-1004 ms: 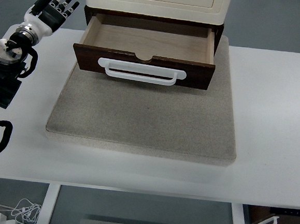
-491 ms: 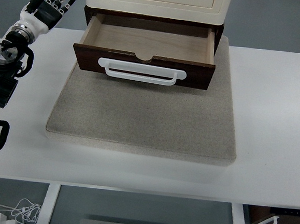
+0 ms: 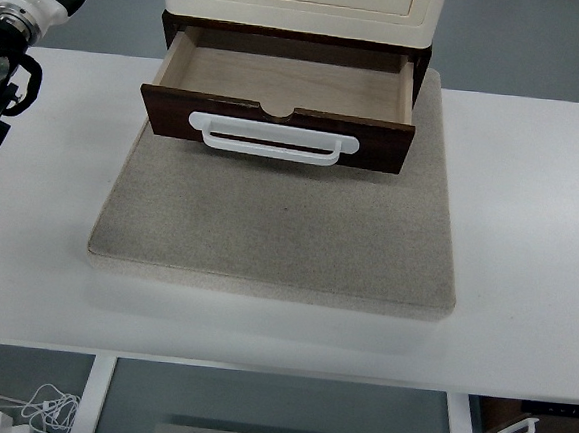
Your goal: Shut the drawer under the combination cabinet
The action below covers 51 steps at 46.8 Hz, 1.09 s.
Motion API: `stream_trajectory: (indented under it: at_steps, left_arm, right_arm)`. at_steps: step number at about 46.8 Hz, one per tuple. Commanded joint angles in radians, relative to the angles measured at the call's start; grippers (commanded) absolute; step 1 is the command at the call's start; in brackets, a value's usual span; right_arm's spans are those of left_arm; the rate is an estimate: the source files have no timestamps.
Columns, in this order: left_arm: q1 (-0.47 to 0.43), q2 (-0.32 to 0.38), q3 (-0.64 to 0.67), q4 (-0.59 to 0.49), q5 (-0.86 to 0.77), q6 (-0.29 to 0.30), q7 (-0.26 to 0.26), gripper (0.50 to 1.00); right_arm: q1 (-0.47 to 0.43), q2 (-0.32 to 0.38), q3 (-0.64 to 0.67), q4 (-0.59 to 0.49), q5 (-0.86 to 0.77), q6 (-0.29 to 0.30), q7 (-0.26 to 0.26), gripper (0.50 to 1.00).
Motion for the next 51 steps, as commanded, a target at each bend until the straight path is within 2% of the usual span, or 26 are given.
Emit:
stream_trajectory:
  at_steps: [1,8,17,33,38,51]
  left_arm:
    - [-0.040,0.023,0.028,0.000,0.001,0.007,0.002,0.996]
    - [-0.115,0.091,0.086,-0.003,0.001,0.007,0.002,0.996]
    - [-0.178,0.180,0.165,-0.064,0.002,0.003,0.002,0.996]
    - [-0.217,0.373,0.180,-0.319,0.007,0.007,0.002,0.996]
    - [-0.215,0.418,0.185,-0.425,0.034,0.005,0.003,0.996]
    - [-0.253,0.508,0.304,-0.652,0.045,-0.003,0.003,0.996]
  right_arm:
    - [0.000,0.000,-0.001,-0.001,0.000,0.001,0.000,0.952]
    - [0.000,0.000,0.000,0.000,0.000,0.001,0.000,0.952]
    - [0.000,0.000,0.000,-0.001,0.000,-0.001,0.000,0.952]
    - [0.000,0.000,0.000,0.000,0.000,-0.001,0.000,0.952]
    - [0.000,0.000,0.000,0.000,0.000,-0.001,0.000,0.952]
    - [0.000,0.000,0.000,0.000,0.000,-0.001,0.000,0.952]
